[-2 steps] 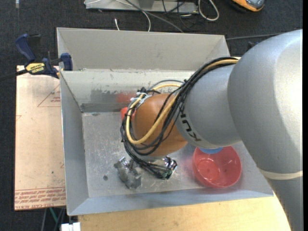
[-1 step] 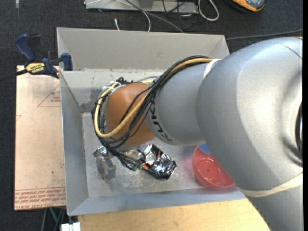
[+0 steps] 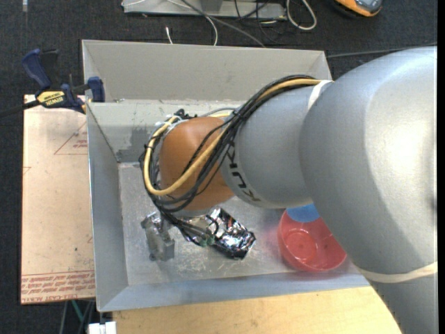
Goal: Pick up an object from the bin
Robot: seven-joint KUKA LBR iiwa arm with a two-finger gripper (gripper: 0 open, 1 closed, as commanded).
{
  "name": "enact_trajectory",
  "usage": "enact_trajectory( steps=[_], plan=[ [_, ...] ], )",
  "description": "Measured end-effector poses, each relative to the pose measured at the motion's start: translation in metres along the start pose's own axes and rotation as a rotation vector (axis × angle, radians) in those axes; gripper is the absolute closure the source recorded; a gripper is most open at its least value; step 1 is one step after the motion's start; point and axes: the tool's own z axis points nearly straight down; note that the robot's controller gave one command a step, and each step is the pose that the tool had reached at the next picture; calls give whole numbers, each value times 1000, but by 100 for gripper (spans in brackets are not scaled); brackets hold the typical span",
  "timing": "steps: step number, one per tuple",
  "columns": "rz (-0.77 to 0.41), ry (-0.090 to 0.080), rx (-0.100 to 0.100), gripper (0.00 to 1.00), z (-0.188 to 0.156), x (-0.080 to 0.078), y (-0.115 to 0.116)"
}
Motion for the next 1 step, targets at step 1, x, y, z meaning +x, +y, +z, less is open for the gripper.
enact_trajectory(
  steps=[1],
  plan=[
    [45,-7,0,100,-6,11,-18]
  ],
)
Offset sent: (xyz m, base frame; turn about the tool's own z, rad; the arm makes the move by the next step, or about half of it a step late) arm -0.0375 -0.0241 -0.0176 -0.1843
